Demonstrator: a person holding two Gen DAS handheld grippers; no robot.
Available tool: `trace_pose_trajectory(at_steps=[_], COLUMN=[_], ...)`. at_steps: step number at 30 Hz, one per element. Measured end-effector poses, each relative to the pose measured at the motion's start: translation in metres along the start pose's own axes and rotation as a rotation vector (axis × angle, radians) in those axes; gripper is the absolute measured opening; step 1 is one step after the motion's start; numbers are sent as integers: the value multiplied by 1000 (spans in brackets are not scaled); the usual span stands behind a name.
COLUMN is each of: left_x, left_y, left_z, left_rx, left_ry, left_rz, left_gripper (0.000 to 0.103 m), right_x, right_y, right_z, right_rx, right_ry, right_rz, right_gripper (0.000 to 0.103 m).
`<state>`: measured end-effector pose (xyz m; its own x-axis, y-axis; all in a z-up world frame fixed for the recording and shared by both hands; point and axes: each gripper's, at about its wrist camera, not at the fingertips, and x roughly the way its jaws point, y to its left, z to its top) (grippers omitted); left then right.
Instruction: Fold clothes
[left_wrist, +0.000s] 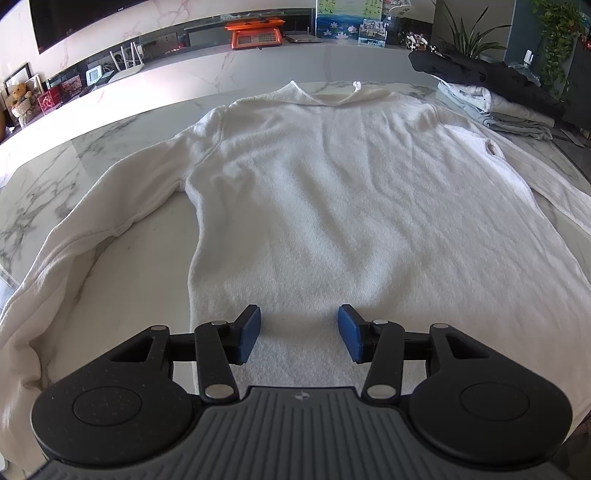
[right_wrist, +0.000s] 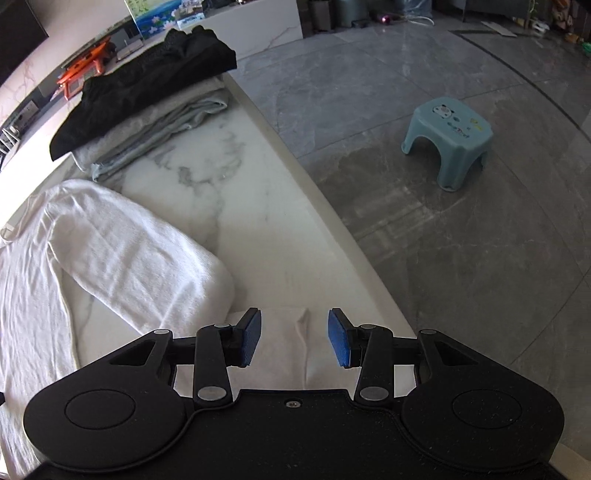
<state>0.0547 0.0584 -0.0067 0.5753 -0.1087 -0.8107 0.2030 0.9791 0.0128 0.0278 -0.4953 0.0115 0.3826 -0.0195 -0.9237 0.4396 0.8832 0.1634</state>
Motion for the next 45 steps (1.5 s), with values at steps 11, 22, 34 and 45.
trace_pose_trajectory(at_steps=[11, 22, 34, 45], left_x=[0, -1, -26, -37], left_y=[-1, 1, 30, 110], left_z=[0, 0, 11, 27], left_rx=[3, 2, -72, -132], left_ry=[-2, 0, -96, -103], left_rz=[1, 0, 141, 351], left_gripper=[45, 45, 45, 45], right_x=[4, -25, -12, 24], right_y=[-1, -29, 114, 226], right_z=[-12, -19, -26, -41], right_rx=[-26, -6, -308, -552], right_ry=[-9, -37, -179, -143], right_rz=[-74, -176, 72, 276], right_gripper=[0, 8, 21, 21])
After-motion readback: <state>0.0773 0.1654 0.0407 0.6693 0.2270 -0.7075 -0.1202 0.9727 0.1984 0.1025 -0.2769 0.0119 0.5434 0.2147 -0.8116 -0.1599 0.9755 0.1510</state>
